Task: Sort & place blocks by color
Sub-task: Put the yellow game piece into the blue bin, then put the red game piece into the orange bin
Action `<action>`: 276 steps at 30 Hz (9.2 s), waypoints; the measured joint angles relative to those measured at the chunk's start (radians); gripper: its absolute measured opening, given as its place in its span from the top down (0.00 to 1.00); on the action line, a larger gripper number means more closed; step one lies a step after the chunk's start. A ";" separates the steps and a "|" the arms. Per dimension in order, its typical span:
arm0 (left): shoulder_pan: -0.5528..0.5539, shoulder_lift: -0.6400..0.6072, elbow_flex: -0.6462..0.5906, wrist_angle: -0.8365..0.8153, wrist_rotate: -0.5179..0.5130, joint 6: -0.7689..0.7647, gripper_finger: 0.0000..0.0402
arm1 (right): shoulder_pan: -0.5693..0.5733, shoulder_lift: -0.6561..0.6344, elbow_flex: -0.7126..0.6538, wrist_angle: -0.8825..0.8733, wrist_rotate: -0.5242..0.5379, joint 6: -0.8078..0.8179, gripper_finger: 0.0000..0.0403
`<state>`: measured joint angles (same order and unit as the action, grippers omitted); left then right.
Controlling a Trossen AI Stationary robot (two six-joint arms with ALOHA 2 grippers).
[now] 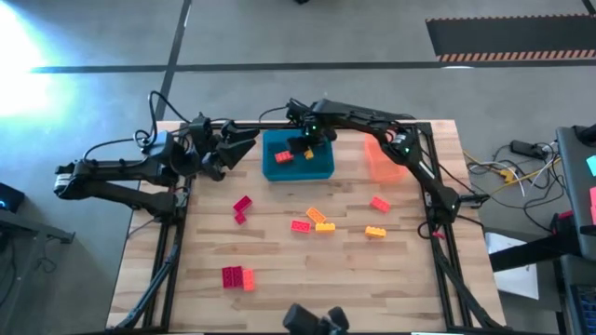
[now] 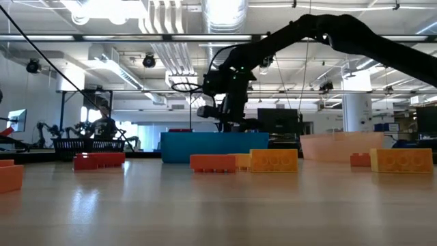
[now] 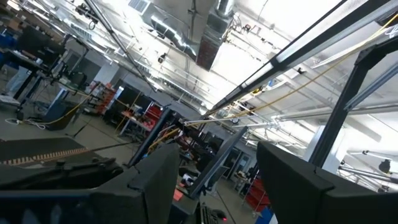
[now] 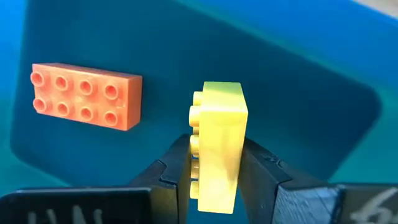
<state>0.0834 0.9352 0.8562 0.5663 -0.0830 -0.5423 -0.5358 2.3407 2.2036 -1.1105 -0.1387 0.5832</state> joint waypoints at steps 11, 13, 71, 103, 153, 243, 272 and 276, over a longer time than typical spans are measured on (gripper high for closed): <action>0.000 0.006 0.000 -0.009 0.000 0.000 0.50 | 0.005 -0.014 0.006 -0.003 0.057 -0.001 0.60; 0.000 0.007 0.000 -0.011 0.000 0.000 0.50 | 0.005 -0.016 0.005 -0.006 0.057 -0.001 0.57; 0.037 0.680 0.160 -1.568 -0.004 -0.079 0.50 | 0.198 -0.701 -0.006 -0.198 0.322 -0.182 0.56; 0.041 0.677 0.035 -1.394 0.002 -0.109 0.63 | 0.198 -0.702 -0.006 -0.195 0.322 -0.190 0.56; -0.222 0.149 0.151 -0.389 -0.187 0.183 0.69 | 0.416 -0.711 -0.174 0.539 -0.143 -0.410 0.49; -0.207 0.037 0.152 -0.542 -0.346 0.154 0.28 | 0.303 -0.621 -0.170 -0.020 0.167 -0.607 0.69; -0.207 0.044 0.152 -0.556 -0.398 0.134 0.28 | 0.111 -0.158 -0.262 -0.017 0.166 -0.664 0.61; -0.207 0.043 0.152 -0.592 -0.398 0.115 0.28 | 0.111 -0.182 -0.262 -0.015 0.166 -0.661 0.60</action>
<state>-0.1238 0.9785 1.0080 -0.0260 -0.4808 -0.4277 -0.4244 2.1587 1.9415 -1.1260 0.0269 -0.0780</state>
